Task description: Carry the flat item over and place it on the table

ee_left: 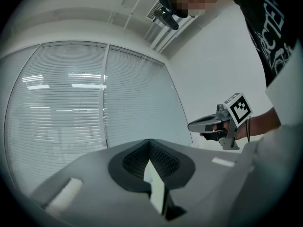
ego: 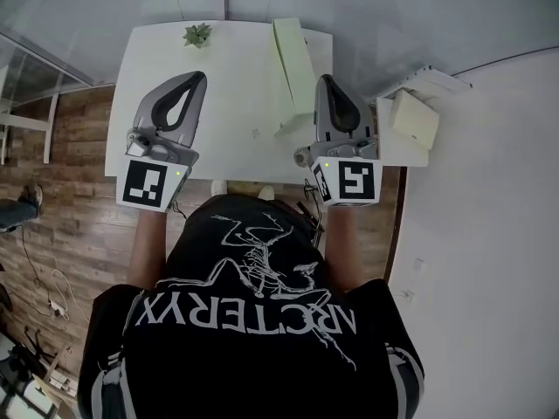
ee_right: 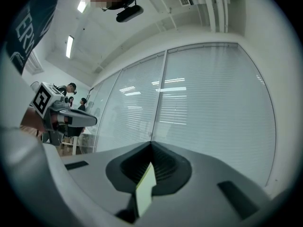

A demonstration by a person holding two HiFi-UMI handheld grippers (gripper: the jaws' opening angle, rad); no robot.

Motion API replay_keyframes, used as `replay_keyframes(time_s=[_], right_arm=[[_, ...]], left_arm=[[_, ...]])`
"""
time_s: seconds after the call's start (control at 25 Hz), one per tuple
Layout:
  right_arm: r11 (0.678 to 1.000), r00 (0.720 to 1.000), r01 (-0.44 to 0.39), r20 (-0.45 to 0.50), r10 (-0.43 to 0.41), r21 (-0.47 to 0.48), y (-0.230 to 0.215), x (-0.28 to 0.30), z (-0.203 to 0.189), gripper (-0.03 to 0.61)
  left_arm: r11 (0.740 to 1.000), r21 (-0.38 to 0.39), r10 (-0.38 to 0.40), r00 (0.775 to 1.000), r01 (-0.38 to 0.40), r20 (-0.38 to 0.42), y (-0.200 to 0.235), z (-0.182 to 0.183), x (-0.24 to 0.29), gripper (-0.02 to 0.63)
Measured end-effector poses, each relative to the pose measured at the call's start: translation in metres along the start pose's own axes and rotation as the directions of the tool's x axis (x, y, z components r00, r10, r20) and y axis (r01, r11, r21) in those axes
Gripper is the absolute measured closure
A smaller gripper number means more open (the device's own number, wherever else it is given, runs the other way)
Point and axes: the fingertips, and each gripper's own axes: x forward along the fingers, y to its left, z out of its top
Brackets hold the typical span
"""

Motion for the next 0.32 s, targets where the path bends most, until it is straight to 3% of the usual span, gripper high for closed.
replay_keyframes(time_s=[0.32], right_arm=[[1.000,1.000,-0.002,0.005,0.002,-0.008,-0.0017,-0.0019,0.0055,0.566]], left_arm=[[1.000,-0.001,-0.003,1.000,0.003,0.000,-0.0052,0.0017,-0.0009,0.607]])
